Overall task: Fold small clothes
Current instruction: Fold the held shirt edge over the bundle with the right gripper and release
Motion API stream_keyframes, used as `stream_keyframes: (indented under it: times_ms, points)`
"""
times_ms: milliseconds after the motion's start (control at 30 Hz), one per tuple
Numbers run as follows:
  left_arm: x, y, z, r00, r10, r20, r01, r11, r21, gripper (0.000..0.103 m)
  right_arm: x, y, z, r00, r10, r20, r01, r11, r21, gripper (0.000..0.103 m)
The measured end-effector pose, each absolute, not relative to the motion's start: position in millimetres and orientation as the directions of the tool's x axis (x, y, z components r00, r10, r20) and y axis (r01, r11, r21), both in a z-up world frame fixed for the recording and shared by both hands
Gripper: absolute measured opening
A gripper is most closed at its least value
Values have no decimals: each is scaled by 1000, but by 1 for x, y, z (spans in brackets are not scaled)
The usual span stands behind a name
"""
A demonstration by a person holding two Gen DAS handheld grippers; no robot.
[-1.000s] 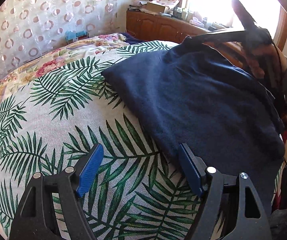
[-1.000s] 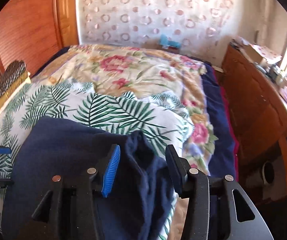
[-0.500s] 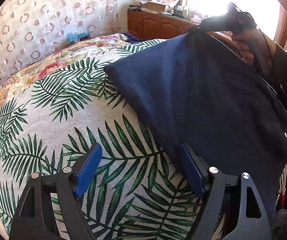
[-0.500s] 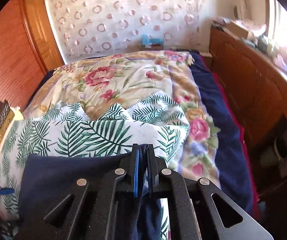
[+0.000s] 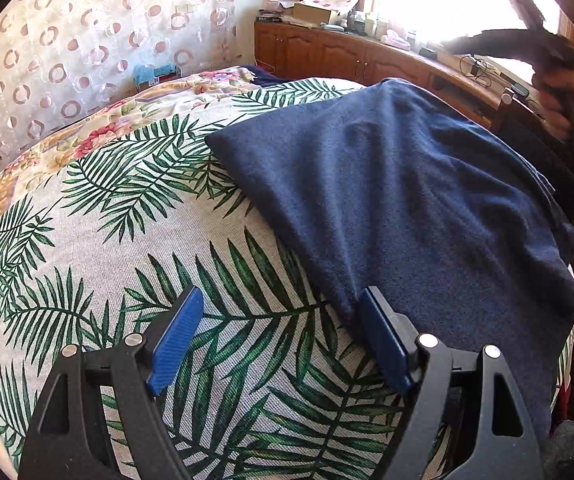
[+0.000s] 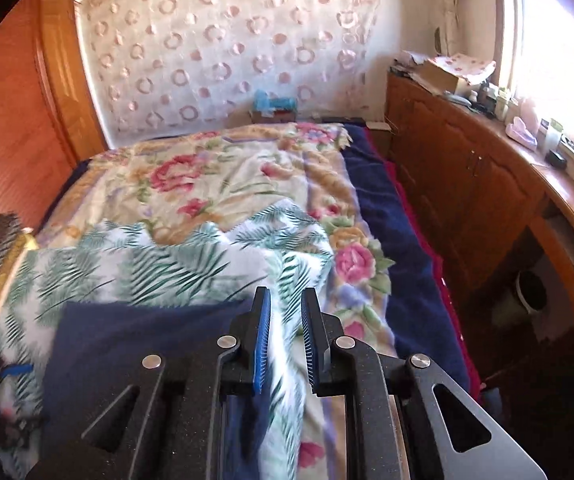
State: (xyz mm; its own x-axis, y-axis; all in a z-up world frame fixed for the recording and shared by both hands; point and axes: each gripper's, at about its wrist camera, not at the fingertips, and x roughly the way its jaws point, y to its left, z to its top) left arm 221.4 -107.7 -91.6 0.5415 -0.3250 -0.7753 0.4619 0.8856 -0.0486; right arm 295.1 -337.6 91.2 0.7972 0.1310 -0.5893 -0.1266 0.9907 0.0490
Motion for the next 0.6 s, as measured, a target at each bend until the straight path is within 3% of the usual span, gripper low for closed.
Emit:
stream_keyframes:
  times_ms: [133, 400, 600]
  points:
    - [221, -107, -91, 545, -323, -774, 460, 887, -46, 81, 224, -336, 82, 801, 160, -577, -168, 985, 40, 38]
    - [192, -116, -74, 571, -383, -726, 489, 869, -73, 81, 116, -342, 21, 706, 191, -681, -219, 975, 47, 38]
    - [166, -134, -64, 561, -436, -704, 541, 836, -87, 81, 94, -347, 2, 694, 203, -691, -202, 976, 84, 38]
